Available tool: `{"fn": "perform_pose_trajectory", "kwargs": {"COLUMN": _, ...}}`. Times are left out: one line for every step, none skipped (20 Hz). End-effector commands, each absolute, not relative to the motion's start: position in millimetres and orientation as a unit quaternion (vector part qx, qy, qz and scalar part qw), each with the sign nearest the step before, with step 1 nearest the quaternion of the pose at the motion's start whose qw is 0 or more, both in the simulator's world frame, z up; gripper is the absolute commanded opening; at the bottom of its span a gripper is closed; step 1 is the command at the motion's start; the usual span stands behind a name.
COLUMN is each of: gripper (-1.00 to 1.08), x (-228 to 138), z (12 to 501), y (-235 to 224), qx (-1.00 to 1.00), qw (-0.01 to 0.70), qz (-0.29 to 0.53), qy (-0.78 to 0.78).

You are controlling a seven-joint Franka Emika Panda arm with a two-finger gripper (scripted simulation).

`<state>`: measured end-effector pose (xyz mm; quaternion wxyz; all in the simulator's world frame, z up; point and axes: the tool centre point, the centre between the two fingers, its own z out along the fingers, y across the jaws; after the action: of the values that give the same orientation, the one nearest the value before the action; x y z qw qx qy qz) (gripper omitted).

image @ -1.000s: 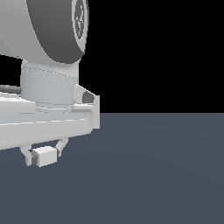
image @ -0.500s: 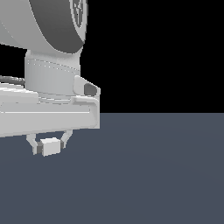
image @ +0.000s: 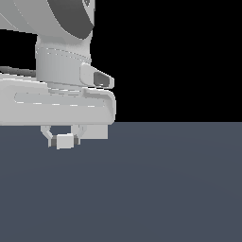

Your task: Plug the charger into the wall socket.

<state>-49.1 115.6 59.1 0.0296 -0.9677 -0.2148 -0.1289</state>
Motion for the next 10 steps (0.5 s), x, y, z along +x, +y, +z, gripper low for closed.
{"fn": "perform_pose_trajectory", "kwargs": {"gripper": -1.00, "x": -45, "z": 67, "y": 111, "qx": -0.975, "qw": 0.025, "qz": -0.130, "qy": -0.179}}
{"fn": "perform_pose_trajectory", "kwargs": {"gripper": -1.00, "x": -44, "z": 70, "y": 109, "qx": -0.977, "qw": 0.024, "qz": -0.131, "qy": -0.166}}
{"fn": "perform_pose_trajectory", "kwargs": {"gripper": -1.00, "x": -43, "z": 73, "y": 108, "qx": -0.979, "qw": 0.022, "qz": -0.131, "qy": -0.153}}
{"fn": "perform_pose_trajectory", "kwargs": {"gripper": -1.00, "x": -42, "z": 76, "y": 106, "qx": -0.981, "qw": 0.020, "qz": -0.131, "qy": -0.139}}
{"fn": "perform_pose_trajectory", "kwargs": {"gripper": -1.00, "x": -41, "z": 78, "y": 104, "qx": -0.983, "qw": 0.019, "qz": -0.131, "qy": -0.127}}
{"fn": "perform_pose_trajectory", "kwargs": {"gripper": -1.00, "x": -40, "z": 81, "y": 102, "qx": -0.985, "qw": 0.017, "qz": -0.131, "qy": -0.115}}
{"fn": "perform_pose_trajectory", "kwargs": {"gripper": -1.00, "x": -39, "z": 83, "y": 100, "qx": -0.986, "qw": 0.015, "qz": -0.131, "qy": -0.104}}
{"fn": "perform_pose_trajectory", "kwargs": {"gripper": -1.00, "x": -38, "z": 85, "y": 99, "qx": -0.987, "qw": 0.014, "qz": -0.131, "qy": -0.093}}
{"fn": "perform_pose_trajectory", "kwargs": {"gripper": -1.00, "x": -38, "z": 87, "y": 97, "qx": -0.988, "qw": 0.013, "qz": -0.131, "qy": -0.084}}
{"fn": "perform_pose_trajectory", "kwargs": {"gripper": -1.00, "x": -37, "z": 89, "y": 96, "qx": -0.988, "qw": 0.011, "qz": -0.131, "qy": -0.075}}
